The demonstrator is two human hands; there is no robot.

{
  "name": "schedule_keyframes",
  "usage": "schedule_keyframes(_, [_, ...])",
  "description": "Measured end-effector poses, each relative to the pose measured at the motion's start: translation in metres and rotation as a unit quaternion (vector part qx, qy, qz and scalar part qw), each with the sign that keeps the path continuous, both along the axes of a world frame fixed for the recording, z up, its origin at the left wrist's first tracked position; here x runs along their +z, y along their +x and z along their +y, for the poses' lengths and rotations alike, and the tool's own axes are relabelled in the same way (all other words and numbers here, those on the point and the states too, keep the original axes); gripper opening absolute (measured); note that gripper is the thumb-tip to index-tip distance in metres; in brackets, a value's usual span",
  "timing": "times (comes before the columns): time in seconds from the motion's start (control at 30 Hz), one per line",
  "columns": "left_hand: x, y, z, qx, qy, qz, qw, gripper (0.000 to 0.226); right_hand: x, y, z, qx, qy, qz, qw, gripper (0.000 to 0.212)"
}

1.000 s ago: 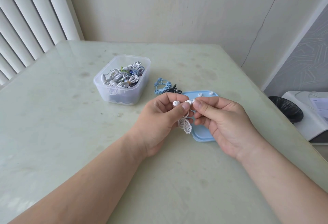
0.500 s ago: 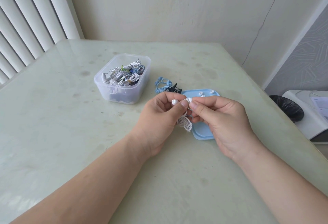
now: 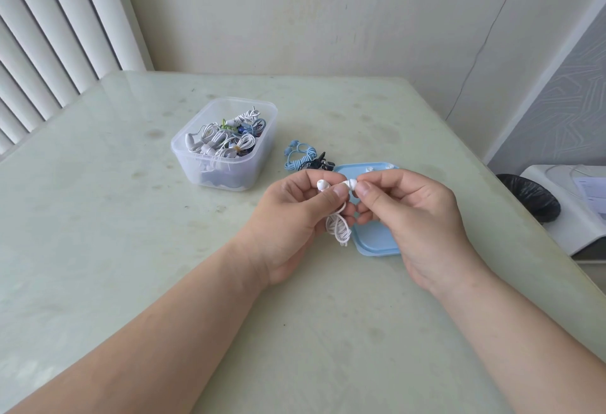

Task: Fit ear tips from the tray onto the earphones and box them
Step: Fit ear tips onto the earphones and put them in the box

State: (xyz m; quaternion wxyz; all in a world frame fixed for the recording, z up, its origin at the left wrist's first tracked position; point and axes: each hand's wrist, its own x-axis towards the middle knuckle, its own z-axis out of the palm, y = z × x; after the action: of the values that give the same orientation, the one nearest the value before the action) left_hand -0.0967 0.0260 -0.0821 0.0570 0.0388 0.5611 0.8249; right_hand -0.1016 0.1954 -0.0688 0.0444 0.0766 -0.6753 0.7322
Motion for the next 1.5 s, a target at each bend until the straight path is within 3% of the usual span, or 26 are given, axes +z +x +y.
schedule_keyframes(0.2, [0.002, 0.001, 0.0, -0.008, -0.001, -0.008, 1.0, 0.026, 0.001, -0.003, 0.006, 0.03, 0.045, 0.047, 0.997, 0.017])
schedule_keyframes(0.47, [0.005, 0.003, 0.0, -0.019, -0.011, -0.015, 1.0, 0.027, 0.004, -0.001, 0.009, 0.043, 0.089, 0.098, 0.99, 0.01])
schedule_keyframes(0.7, [0.003, 0.004, 0.003, 0.022, -0.033, -0.011, 0.999, 0.021, 0.004, -0.003, 0.012, 0.039, 0.091, 0.058, 0.993, 0.018])
schedule_keyframes(0.83, [0.003, 0.01, 0.009, 0.061, -0.109, 0.014, 0.992, 0.011, 0.003, -0.002, 0.013, 0.005, 0.156, 0.063, 0.986, 0.019])
schedule_keyframes(1.03, [0.004, 0.015, 0.018, 0.064, -0.237, 0.057, 0.968, 0.009, 0.002, -0.001, 0.007, 0.008, 0.22, 0.198, 0.955, 0.015])
schedule_keyframes(1.27, [0.004, 0.015, 0.016, 0.062, -0.208, 0.046, 0.975, 0.011, -0.001, -0.008, 0.014, -0.001, 0.164, 0.065, 0.984, 0.011])
schedule_keyframes(1.5, [0.004, 0.014, 0.014, 0.059, -0.179, 0.053, 0.981, 0.018, 0.001, -0.007, 0.012, 0.006, 0.056, 0.003, 0.998, 0.011])
